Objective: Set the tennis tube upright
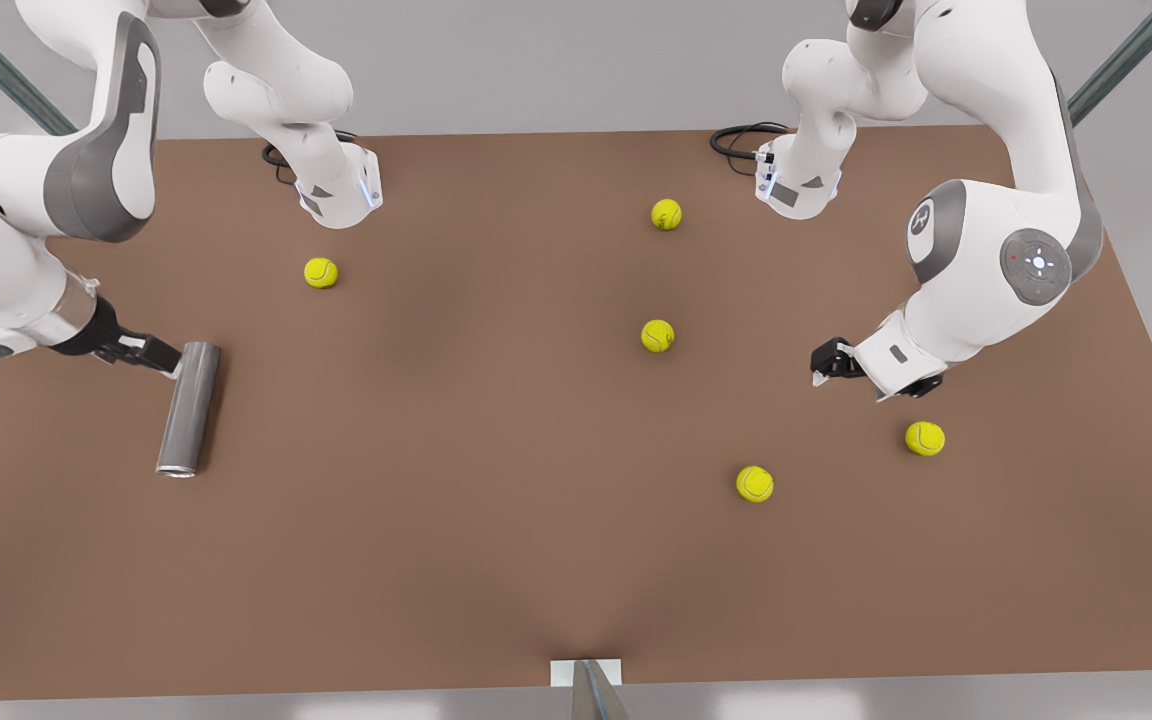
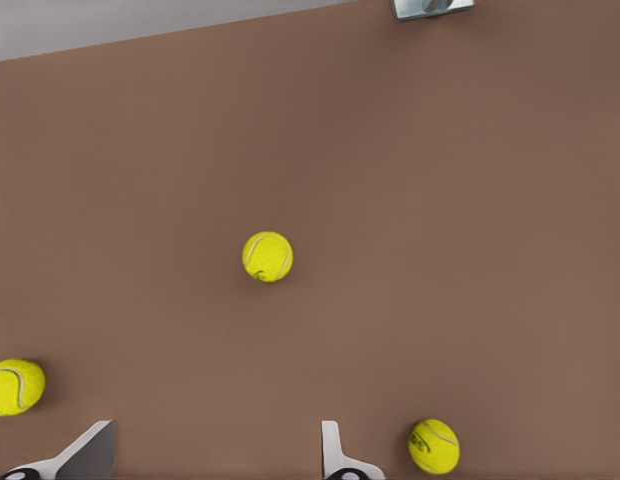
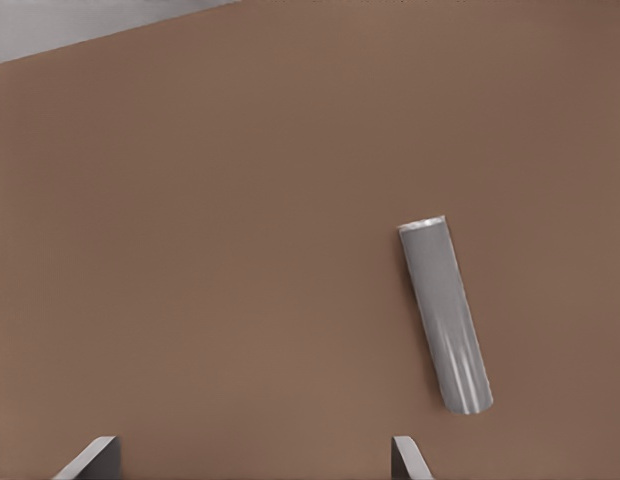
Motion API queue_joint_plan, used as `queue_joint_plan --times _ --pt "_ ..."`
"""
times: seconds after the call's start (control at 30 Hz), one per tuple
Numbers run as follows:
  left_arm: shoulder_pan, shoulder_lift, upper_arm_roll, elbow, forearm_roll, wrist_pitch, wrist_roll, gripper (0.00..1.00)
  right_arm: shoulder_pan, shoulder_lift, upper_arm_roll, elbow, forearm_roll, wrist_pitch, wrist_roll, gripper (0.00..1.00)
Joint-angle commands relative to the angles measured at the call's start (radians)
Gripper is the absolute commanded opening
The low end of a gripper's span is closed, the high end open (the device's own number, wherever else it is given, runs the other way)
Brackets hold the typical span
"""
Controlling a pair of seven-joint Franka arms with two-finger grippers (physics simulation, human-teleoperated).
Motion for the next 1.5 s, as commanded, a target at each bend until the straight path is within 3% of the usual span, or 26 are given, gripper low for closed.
queue_joint_plan --times 0.0,0.27,0.33,0.47,0.6,0.67,0.77,0.9,1.2,1.47 --pt "0.000 -0.001 0.000 0.001 0.003 0.001 0.017 1.00 -0.005 0.001 0.000 0.006 0.003 0.040 -0.133 1.00" --pt "0.002 0.013 0.032 -0.009 0.003 -0.043 0.000 1.00 -0.003 0.041 0.009 0.023 0.008 0.045 -0.204 1.00" --pt "0.002 -0.073 0.039 -0.001 -0.003 -0.062 0.001 1.00 -0.002 0.069 0.011 0.023 0.003 0.068 -0.205 1.00" --pt "-0.031 -0.001 -0.003 0.007 -0.003 -0.048 -0.011 1.00 -0.014 0.133 0.006 0.006 0.003 0.085 -0.331 1.00" --pt "-0.035 0.013 -0.004 0.002 0.001 -0.057 -0.051 1.00 -0.164 0.099 0.003 -0.206 -0.003 0.135 -0.408 1.00" --pt "-0.035 0.023 -0.004 0.007 0.003 -0.045 -0.049 1.00 -0.215 0.038 0.005 -0.388 -0.001 0.255 -0.457 1.00" --pt "-0.035 0.023 -0.004 0.022 0.004 -0.035 -0.052 1.00 -0.238 0.065 0.005 -0.533 -0.001 0.483 -0.542 1.00" --pt "-0.038 0.016 -0.006 0.011 0.000 -0.103 -0.151 1.00 -0.356 0.239 0.003 -0.511 -0.006 0.634 -0.679 1.00" --pt "-0.025 0.034 0.006 0.014 0.004 -0.062 -0.152 1.00 -0.354 0.452 0.003 -0.330 -0.032 0.640 -0.668 1.00" --pt "-0.028 0.031 0.003 0.013 0.003 -0.075 -0.171 1.00 -0.351 0.474 0.014 -0.353 -0.047 0.594 -0.664 1.00"
